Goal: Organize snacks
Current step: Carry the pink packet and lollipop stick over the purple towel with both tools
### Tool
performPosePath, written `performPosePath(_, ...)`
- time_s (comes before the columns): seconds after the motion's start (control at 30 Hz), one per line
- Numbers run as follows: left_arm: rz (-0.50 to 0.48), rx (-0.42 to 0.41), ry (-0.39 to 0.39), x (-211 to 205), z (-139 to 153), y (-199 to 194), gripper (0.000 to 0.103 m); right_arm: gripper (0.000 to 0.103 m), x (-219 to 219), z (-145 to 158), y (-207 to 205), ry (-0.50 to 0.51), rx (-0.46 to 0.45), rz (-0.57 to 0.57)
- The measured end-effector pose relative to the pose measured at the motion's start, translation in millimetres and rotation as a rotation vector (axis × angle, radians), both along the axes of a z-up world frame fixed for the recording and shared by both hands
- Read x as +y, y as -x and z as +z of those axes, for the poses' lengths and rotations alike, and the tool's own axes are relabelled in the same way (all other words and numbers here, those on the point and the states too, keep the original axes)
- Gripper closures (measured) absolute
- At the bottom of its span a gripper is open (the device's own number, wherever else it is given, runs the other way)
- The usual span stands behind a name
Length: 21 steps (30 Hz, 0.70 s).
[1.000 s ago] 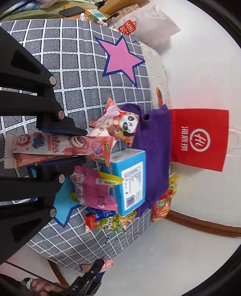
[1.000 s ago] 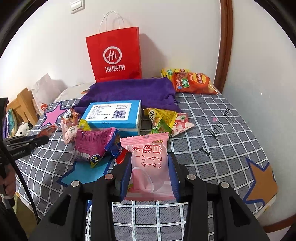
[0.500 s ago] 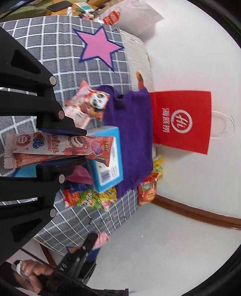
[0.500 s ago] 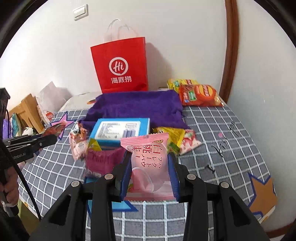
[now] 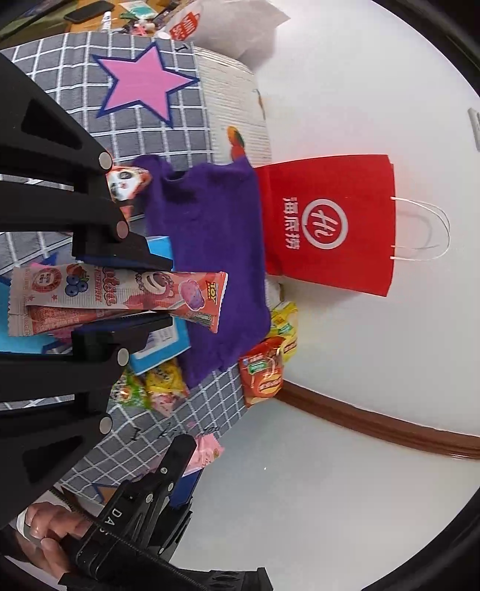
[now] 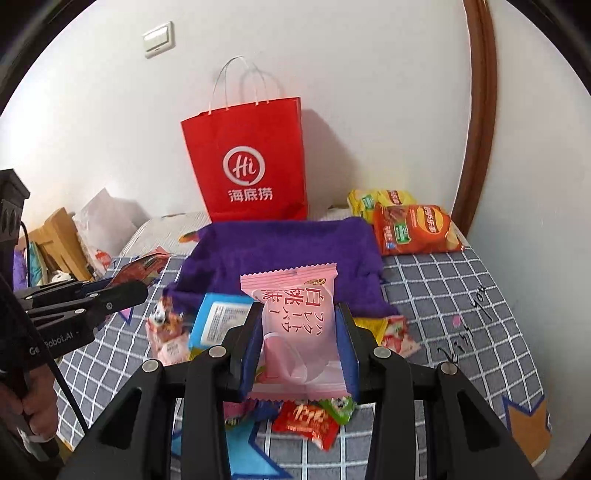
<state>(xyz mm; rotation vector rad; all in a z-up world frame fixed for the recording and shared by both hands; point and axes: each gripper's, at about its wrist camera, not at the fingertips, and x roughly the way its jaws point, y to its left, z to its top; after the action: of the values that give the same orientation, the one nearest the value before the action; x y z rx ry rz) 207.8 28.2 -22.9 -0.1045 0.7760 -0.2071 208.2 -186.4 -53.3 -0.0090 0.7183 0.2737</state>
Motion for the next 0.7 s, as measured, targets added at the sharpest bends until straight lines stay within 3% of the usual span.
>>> performPosePath(0.7,0.071,-0.018,0.004,15,8,-99,0.081,0.065,20,10,-111,-0.010,0.004,0.003)
